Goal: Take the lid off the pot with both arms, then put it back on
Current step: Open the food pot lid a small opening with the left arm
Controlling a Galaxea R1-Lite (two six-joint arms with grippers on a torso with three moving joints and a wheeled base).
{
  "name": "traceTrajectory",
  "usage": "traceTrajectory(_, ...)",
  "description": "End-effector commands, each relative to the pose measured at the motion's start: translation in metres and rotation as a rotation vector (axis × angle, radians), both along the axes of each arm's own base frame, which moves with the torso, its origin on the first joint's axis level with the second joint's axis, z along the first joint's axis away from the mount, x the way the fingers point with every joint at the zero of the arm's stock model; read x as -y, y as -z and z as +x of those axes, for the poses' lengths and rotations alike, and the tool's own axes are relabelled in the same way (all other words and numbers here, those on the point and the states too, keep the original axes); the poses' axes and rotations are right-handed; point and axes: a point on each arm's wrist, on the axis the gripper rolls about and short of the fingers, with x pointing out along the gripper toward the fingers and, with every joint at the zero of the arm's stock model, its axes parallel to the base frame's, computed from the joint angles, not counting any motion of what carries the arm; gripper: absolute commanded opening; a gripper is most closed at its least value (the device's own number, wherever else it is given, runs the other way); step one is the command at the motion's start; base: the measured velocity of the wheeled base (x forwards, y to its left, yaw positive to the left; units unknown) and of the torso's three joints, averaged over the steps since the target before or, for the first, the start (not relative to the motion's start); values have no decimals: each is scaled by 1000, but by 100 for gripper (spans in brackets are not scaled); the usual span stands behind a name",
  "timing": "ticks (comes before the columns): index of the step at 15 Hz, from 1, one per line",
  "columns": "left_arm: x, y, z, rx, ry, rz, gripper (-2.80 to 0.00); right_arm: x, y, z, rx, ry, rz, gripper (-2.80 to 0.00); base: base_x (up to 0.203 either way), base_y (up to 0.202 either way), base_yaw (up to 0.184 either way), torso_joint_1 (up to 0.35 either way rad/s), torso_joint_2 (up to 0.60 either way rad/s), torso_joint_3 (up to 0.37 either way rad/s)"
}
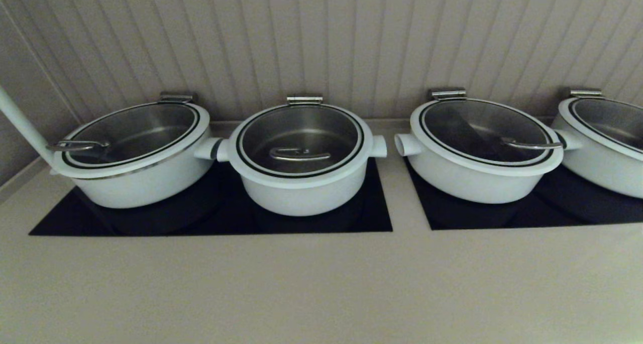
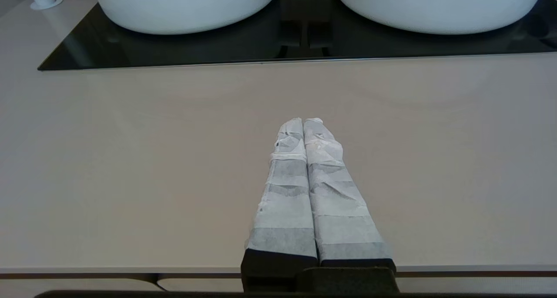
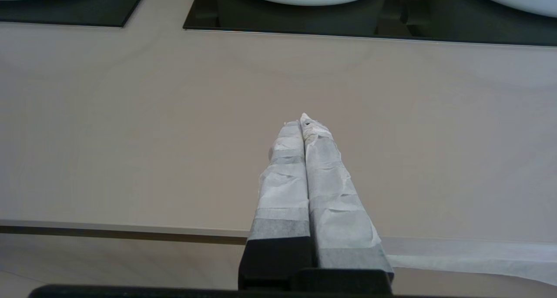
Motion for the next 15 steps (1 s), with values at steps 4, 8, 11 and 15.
traceTrajectory(4,0,0,0,0,3,7,-280,0,0,0,-1,1,2,-280,0,0,0,0,0,0)
traceTrajectory(8,0,0,0,1,-2,-12,-280,0,0,0,-1,1,0,-280,0,0,0,0,0,0)
traceTrajectory(11,0,0,0,-2,2,-7,-280,0,0,0,0,4,0,-280,0,0,0,0,0,0)
traceTrajectory(15,1,-9,-3,38,41,120,-280,0,0,0,0,4,3,-280,0,0,0,0,0,0)
